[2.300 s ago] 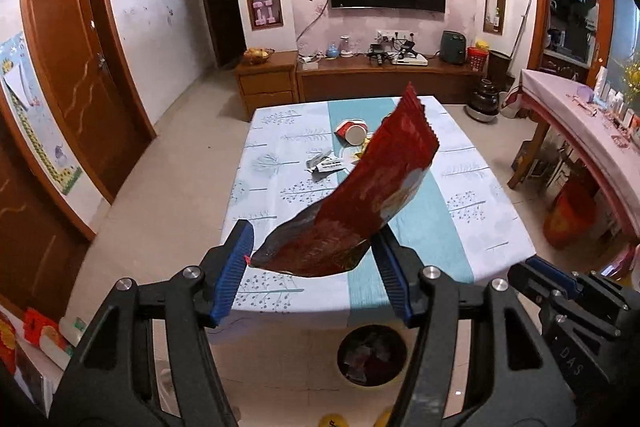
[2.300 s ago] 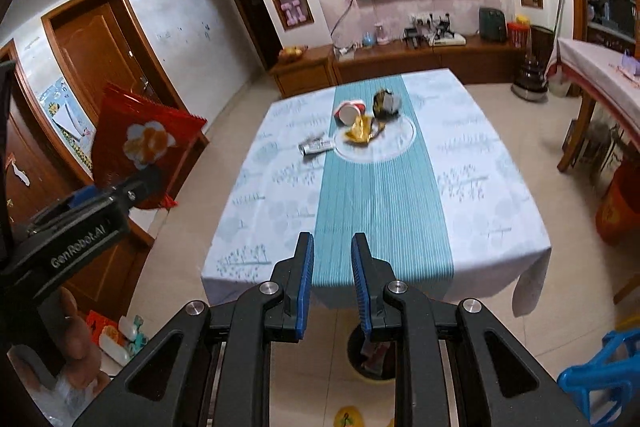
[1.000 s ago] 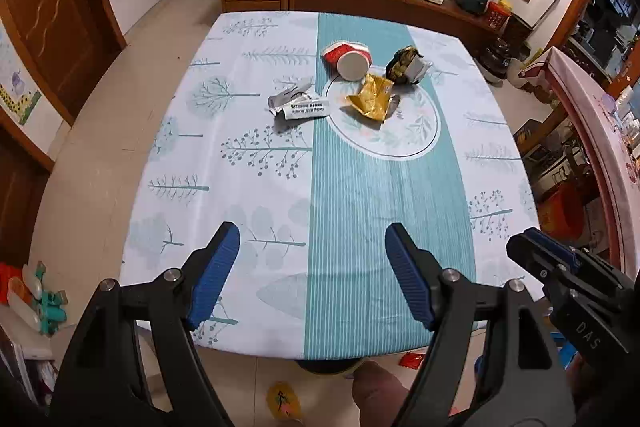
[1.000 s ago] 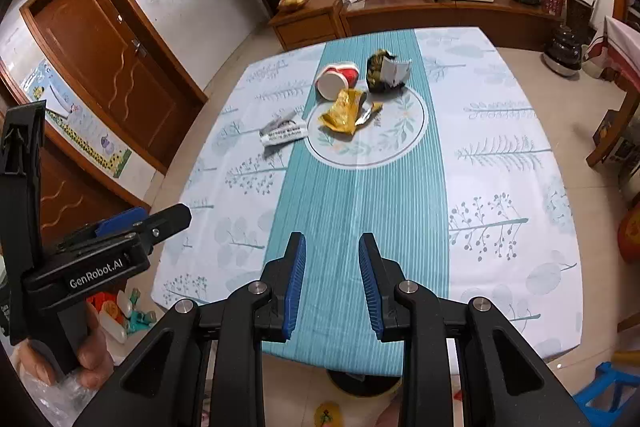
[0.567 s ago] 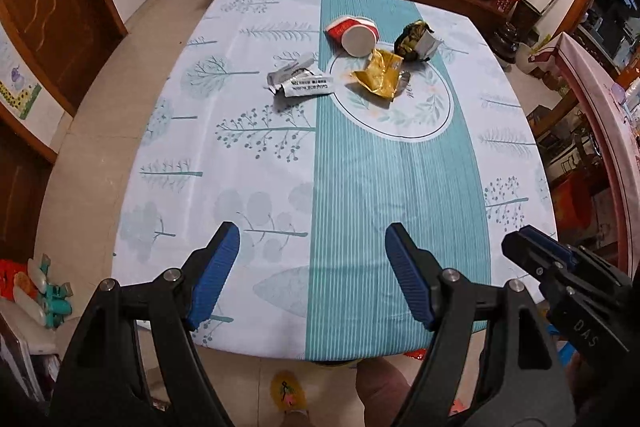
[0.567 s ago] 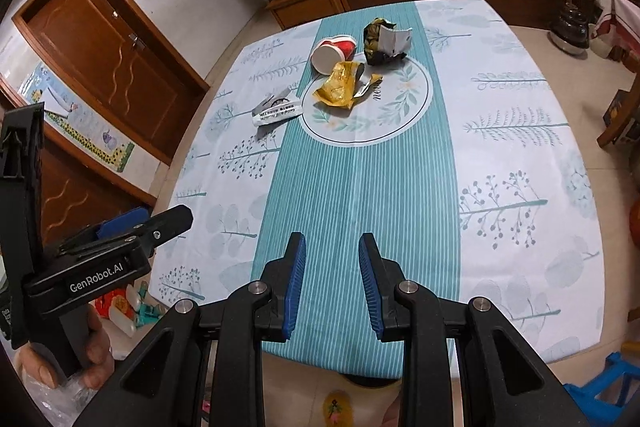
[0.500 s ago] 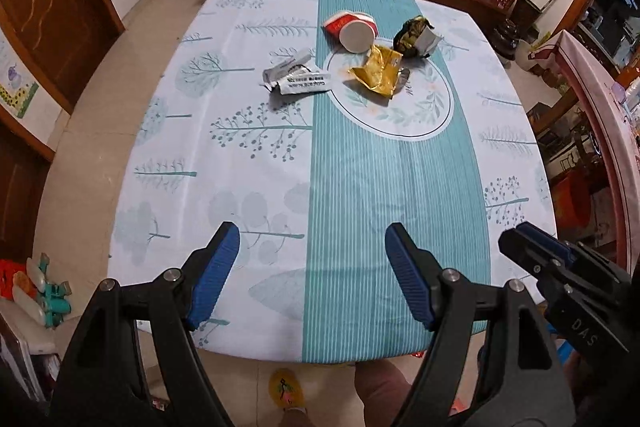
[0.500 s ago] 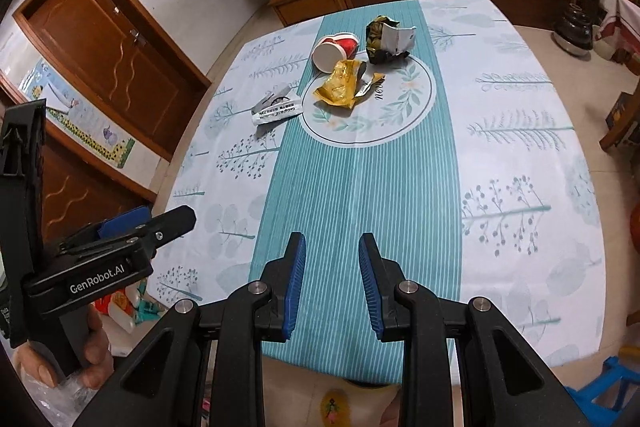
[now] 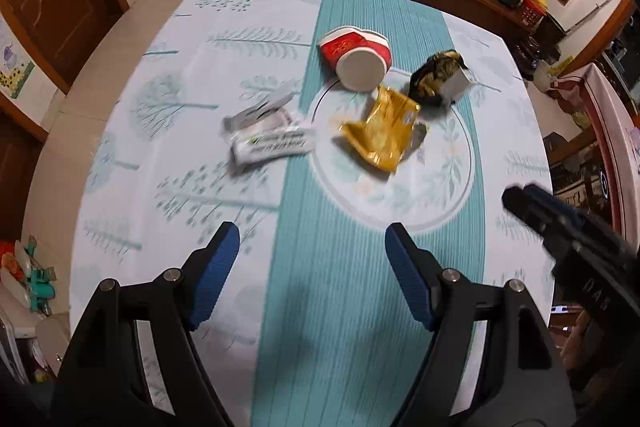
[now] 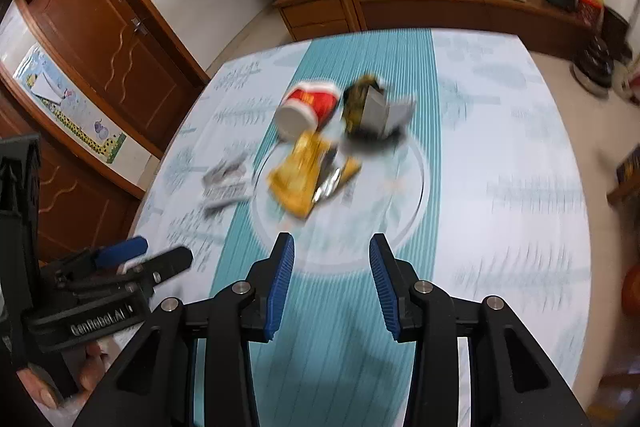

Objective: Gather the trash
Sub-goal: 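Move both open grippers to the yellow bag and dark gold wrapper, then grasp the dark gold wrapper with the right gripper while the left grasps the yellow bag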

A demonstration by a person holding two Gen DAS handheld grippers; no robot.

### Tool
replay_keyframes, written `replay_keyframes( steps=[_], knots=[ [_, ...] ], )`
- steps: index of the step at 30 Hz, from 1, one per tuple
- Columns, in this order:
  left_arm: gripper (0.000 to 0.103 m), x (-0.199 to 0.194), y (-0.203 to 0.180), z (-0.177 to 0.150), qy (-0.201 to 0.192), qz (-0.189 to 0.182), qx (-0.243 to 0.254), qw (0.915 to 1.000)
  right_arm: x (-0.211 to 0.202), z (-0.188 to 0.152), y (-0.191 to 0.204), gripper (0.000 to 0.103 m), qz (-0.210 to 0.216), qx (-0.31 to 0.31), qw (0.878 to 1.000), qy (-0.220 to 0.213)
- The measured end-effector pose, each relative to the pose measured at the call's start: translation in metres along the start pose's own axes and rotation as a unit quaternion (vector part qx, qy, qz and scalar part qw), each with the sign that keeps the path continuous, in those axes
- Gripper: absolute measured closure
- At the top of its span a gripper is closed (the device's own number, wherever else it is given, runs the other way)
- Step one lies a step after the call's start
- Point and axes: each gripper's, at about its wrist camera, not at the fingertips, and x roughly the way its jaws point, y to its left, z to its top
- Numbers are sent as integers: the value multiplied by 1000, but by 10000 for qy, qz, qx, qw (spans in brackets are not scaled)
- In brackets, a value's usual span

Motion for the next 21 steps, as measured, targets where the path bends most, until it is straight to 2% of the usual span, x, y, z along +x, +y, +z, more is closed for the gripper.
replay_keyframes(
  steps=[2,3,5,9,13,16,21],
  knots=[
    [30,15,-10,14,75,-4,-19,10000,10,24,-8,58,-41,-129,9999,-55],
    [30,22,-15,21,126,13,-25,9999,13,34,-12,49,-50,-181,9998,-95],
    [30,36,-25,34,184,2,-15,9998,24,57,-21,40,-78,-282,9994,-189],
    [30,63,-39,53,347,106,79,9993,51,95,-36,39,-6,-366,9991,-217],
    [30,83,-43,65,436,52,25,9990,88,119,-47,39,113,-297,9995,15],
    [30,92,-44,72,470,60,65,9989,115,131,-54,39,110,-200,9996,153],
    [30,106,-44,79,576,75,102,9983,144,142,-57,31,176,-153,9995,220]
  ],
)
